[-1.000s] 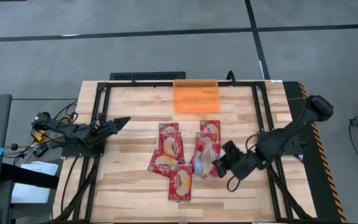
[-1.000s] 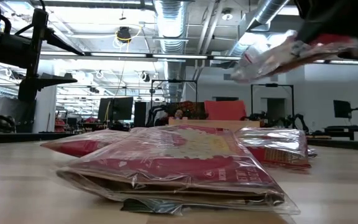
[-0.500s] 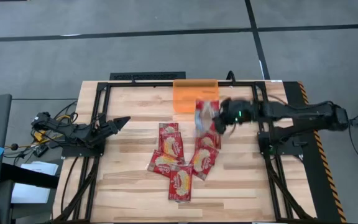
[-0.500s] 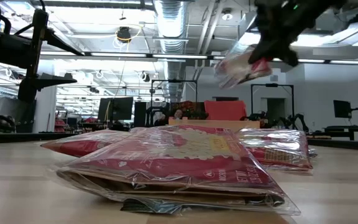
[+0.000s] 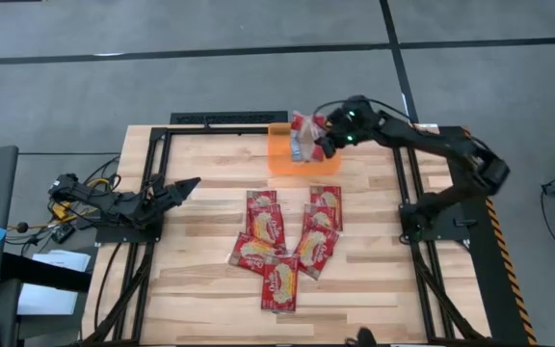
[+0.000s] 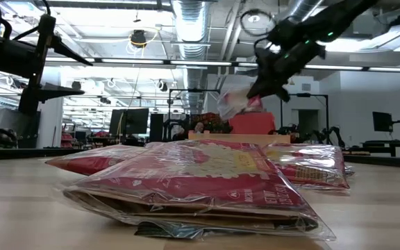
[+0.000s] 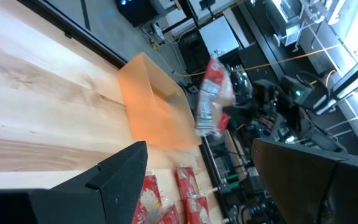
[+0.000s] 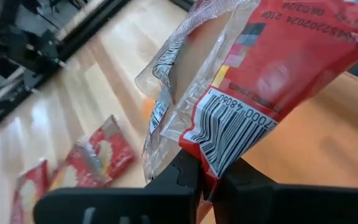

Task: Sort popcorn bags into baskets
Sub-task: Put the red popcorn bag into the orange bin

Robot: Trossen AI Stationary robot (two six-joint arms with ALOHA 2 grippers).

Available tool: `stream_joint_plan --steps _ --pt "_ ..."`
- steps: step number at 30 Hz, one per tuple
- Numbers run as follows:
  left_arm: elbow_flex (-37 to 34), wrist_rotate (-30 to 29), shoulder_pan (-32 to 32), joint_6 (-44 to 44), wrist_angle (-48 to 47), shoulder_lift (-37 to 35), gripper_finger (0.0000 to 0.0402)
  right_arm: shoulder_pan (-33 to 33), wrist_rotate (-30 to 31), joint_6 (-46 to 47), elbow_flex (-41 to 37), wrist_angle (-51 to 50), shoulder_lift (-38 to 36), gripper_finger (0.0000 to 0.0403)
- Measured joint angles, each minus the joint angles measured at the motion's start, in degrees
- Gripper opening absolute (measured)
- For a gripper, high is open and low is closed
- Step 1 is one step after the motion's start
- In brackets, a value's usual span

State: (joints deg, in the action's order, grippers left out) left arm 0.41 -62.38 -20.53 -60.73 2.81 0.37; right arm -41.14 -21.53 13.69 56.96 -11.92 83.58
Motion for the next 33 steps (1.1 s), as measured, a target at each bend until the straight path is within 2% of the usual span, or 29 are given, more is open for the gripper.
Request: stream_joint_plan --steps 11,18,22,27,33 --pt "0.01 -1.13 0.00 -0.13 -0.31 0.01 0.0279 -0.84 -1.27 -2.19 11.98 0.08 17.60 0.0041" --pt "-0.01 -1.30 0.00 0.02 -0.31 0.00 0.0279 0.96 -1.34 -0.15 13.30 0.44 22.57 0.0039" --pt "0.00 -1.48 0.00 0.03 -0.31 -0.01 0.0279 1.03 -1.21 1.49 13.33 0.58 24.06 0.0051" --pt "-0.01 -1.54 0.00 0.04 -0.31 -0.01 0.0279 0.76 -1.17 4.26 13.37 0.37 26.30 0.0098" --pt "0.01 -1.52 0.00 0.06 -0.31 0.00 0.0279 0.76 -1.35 4.32 13.43 2.24 26.45 0.0195"
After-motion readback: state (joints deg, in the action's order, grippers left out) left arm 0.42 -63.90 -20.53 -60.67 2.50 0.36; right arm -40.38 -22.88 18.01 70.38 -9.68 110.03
